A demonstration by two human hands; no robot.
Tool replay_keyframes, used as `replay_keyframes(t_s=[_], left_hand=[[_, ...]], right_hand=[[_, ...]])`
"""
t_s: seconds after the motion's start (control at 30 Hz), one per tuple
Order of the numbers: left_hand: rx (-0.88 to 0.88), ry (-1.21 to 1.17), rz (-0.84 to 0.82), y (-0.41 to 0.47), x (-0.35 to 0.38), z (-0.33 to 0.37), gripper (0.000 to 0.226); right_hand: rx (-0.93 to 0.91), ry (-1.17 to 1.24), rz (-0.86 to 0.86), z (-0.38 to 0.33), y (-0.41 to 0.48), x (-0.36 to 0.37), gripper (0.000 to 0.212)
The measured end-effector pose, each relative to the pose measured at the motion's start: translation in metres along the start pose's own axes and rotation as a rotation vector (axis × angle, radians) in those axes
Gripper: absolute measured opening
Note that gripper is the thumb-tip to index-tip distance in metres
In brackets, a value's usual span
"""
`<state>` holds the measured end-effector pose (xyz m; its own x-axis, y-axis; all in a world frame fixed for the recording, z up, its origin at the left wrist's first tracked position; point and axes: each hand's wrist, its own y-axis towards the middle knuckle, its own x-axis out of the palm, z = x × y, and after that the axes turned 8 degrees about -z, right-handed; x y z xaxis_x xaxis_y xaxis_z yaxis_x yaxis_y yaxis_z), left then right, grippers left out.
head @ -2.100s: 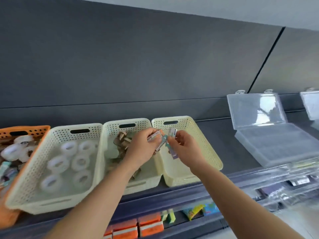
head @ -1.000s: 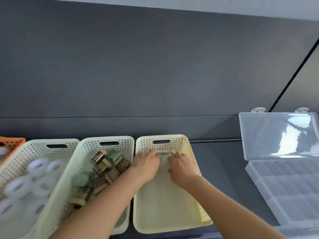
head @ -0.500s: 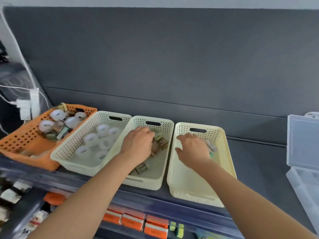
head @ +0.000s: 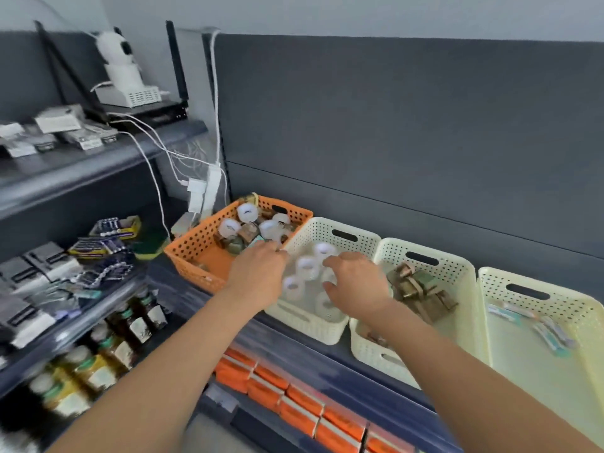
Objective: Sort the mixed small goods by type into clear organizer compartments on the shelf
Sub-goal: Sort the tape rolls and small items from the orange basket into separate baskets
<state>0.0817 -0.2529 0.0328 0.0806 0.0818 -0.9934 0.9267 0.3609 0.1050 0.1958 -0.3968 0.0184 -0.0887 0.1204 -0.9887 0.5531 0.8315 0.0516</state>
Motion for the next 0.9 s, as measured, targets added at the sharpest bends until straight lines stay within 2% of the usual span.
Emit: replay_keyframes(t_s=[0.1,0.27,0.43,0.53,0.63,0.77,0.9], left_hand=[[0.002,-0.001,0.002,-0.003,0.003,-0.049,0.025],[-0.020,-0.002,-0.089,0.004,0.013,-0.118,0.019],[-0.004,0.004,-0.298,0.023,0.034,-0.163,0.028],[-0.027,-0.100,-0.433,0.038,0.042,-0.177,0.036],[-0.062,-0.174,-0.568,0.051,0.048,-0.186,0.047],[-0.033,-0.282,-0.628,0.069,0.058,-0.184,0.040],[0.006,-0.419,-0.725,0.083,0.065,-0.171,0.034]], right_hand=[[-0.032,0.005,-0.024,-0.045,0.030,0.010,0.038],[-0.043,0.042,-0.072,-0.100,0.073,0.024,0.033],[-0.093,-0.038,-0.236,-0.125,0.107,0.034,0.030],[-0.137,-0.113,-0.369,-0.127,0.129,0.040,0.031],[-0.157,-0.100,-0.465,-0.124,0.146,0.047,0.041],[-0.156,-0.128,-0.457,-0.116,0.165,0.055,0.038],[-0.111,-0.047,-0.414,-0.112,0.176,0.063,0.027]])
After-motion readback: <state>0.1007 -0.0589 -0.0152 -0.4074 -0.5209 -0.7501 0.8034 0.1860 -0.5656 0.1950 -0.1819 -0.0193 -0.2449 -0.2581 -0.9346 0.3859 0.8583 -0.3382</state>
